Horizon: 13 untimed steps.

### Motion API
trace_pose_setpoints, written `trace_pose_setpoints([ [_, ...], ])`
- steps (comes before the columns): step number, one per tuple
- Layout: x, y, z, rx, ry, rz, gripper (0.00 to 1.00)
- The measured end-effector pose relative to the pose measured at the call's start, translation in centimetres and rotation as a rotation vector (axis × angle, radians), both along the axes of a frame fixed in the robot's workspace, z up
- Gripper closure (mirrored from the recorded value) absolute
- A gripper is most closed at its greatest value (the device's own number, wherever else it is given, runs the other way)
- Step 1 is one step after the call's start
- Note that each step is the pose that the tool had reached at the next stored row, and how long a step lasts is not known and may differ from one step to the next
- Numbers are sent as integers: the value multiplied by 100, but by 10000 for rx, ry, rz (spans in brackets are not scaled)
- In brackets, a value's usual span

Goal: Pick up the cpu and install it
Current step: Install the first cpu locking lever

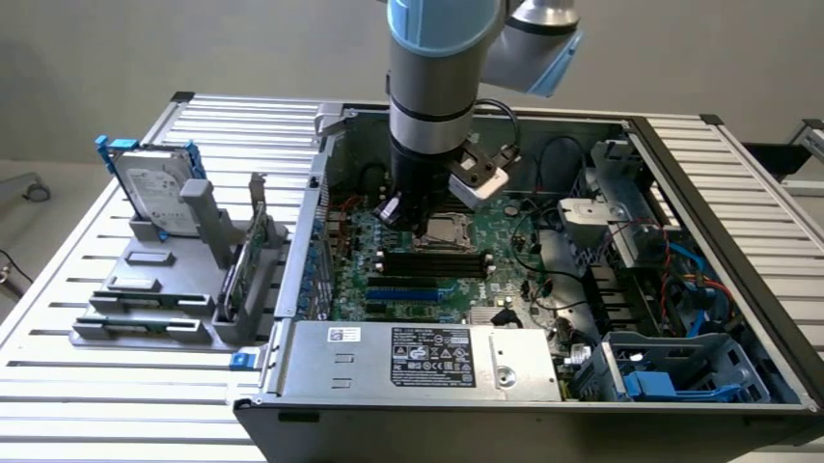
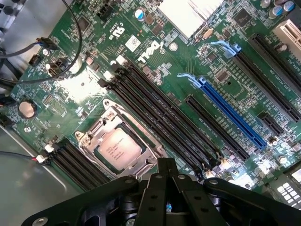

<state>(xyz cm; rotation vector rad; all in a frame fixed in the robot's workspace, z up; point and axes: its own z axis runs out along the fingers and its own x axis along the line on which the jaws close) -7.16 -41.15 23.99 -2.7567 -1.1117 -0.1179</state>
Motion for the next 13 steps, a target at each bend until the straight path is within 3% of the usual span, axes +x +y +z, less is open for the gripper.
trace_pose_setpoints([
  [8,-53,27,-97,-36,2,0,89],
  [13,-65,82,-176,-45,-10,1,89],
])
